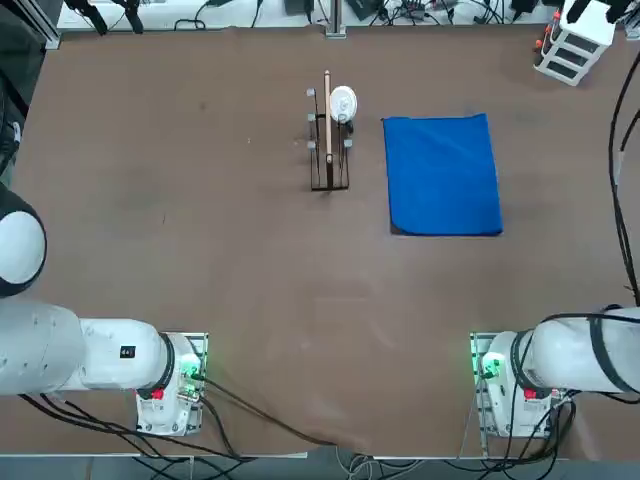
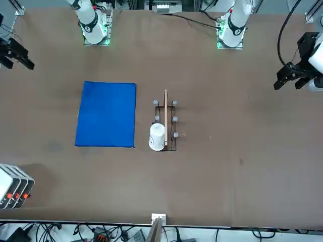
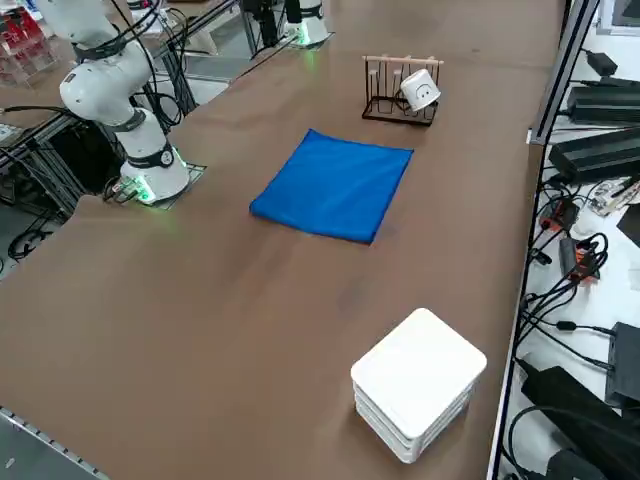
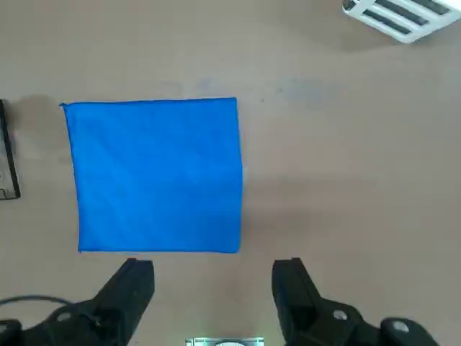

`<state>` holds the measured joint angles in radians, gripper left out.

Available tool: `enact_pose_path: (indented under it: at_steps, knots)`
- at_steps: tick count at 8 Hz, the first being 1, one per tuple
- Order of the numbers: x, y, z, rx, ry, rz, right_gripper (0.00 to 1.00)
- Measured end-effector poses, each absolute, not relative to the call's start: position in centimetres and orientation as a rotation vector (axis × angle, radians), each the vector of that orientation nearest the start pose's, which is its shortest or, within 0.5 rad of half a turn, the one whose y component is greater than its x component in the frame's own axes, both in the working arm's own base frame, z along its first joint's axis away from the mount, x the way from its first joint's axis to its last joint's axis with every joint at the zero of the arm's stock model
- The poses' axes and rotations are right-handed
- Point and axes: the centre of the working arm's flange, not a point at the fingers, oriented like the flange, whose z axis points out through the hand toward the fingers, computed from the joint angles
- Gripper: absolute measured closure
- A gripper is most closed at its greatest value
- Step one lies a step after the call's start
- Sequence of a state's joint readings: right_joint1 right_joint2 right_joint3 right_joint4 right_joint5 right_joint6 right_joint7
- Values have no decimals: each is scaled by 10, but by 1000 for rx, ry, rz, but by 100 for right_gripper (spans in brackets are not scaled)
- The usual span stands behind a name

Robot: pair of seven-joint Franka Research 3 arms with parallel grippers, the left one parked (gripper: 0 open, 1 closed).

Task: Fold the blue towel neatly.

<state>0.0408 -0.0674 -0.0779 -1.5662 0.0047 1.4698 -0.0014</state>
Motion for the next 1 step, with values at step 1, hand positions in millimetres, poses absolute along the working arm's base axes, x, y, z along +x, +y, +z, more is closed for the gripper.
enact_pose_path:
  at_steps: [1]
  knots:
    - [523, -16, 654, -3131, 43, 46, 0]
